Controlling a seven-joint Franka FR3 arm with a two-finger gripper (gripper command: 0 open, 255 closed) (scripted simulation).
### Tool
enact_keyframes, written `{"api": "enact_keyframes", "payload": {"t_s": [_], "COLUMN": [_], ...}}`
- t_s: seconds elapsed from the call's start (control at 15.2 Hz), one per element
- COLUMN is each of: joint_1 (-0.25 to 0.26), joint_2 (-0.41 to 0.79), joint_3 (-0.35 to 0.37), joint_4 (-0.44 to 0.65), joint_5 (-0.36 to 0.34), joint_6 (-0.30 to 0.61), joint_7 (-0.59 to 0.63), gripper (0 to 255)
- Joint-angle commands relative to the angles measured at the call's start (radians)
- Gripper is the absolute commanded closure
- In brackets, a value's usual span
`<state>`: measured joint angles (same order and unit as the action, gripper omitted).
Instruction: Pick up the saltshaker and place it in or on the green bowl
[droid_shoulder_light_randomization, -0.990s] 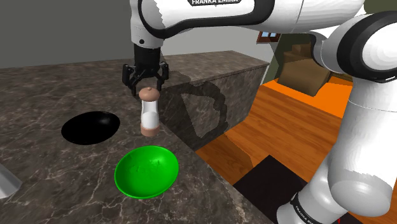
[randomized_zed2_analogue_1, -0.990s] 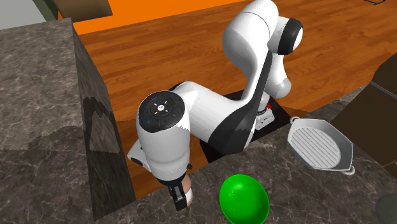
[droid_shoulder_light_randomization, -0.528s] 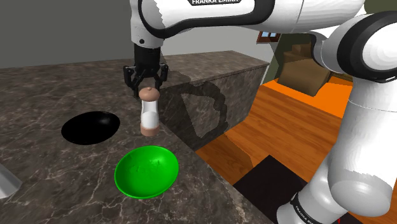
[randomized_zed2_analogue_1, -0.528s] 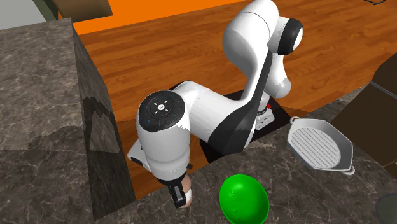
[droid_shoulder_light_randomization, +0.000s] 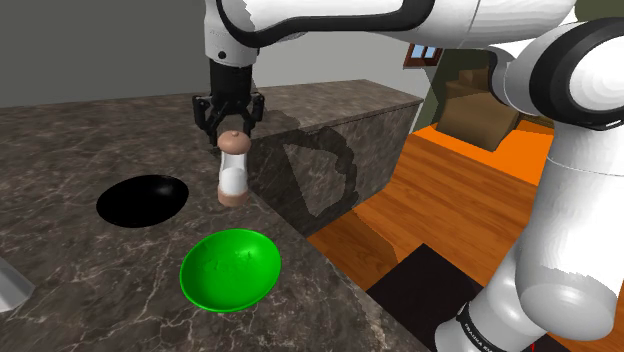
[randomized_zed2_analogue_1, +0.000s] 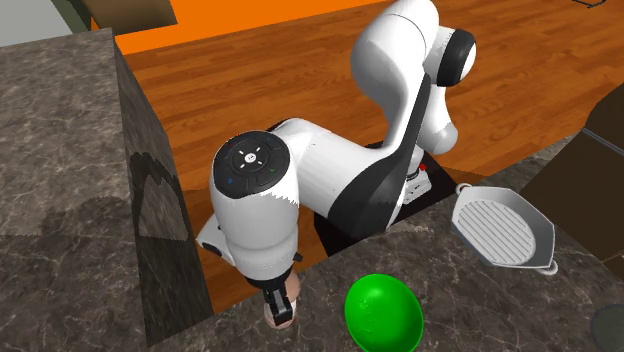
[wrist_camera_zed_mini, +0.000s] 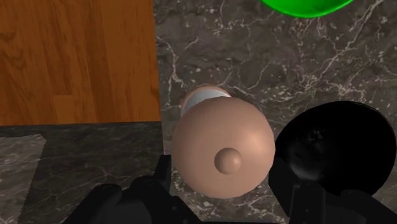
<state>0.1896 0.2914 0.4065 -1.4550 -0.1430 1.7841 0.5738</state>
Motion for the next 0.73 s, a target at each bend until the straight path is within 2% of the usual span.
{"api": "enact_keyframes", "payload": {"t_s": [0.0, 0.66], "joint_1": [0.002, 0.024], "joint_2": [0.003, 0.037], "joint_3": [0.0, 0.003], "joint_4": [0.03, 0.214], "joint_5": [0.0, -0.013], "joint_6": [-0.028, -0.179], "joint_7": [-0.002, -0.003], "gripper": [255, 255]}}
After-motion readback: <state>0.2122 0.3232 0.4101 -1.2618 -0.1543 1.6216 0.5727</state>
